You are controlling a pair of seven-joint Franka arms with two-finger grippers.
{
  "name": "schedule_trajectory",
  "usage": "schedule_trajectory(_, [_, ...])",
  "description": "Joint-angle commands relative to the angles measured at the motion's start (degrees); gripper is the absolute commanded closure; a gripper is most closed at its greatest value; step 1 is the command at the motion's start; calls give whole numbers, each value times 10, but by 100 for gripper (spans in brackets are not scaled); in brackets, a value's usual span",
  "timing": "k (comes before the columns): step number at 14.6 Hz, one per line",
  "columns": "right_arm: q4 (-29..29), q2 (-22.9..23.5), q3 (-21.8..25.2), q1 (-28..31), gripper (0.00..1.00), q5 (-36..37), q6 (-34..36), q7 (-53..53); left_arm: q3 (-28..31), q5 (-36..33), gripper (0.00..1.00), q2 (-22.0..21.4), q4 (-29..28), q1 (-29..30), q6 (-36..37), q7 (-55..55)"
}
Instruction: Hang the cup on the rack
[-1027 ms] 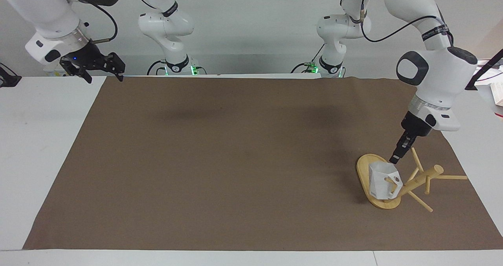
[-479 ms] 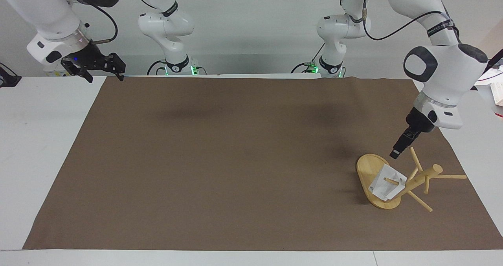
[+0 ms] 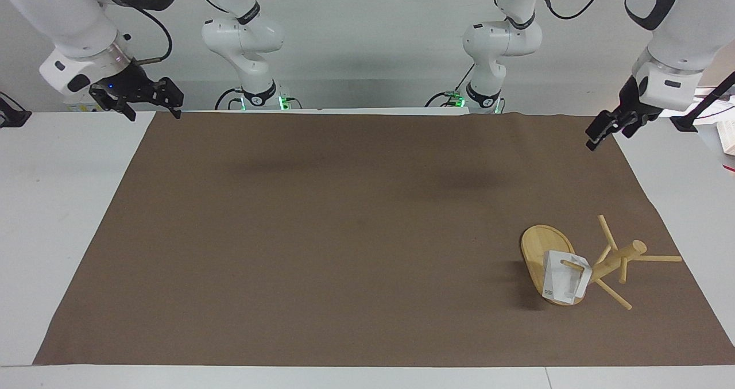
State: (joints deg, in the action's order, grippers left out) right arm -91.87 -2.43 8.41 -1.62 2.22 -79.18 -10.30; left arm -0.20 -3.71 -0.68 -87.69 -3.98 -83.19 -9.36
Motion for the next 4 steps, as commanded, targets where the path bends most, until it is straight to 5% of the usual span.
schedule_trajectory(1, [-19, -15, -1, 0, 0, 9, -10, 10, 3, -11, 0, 13, 12, -3, 26, 54])
schedule_trajectory(4, [-19, -15, -1, 0, 0, 9, -10, 10, 3, -11, 0, 14, 10, -2, -2, 55])
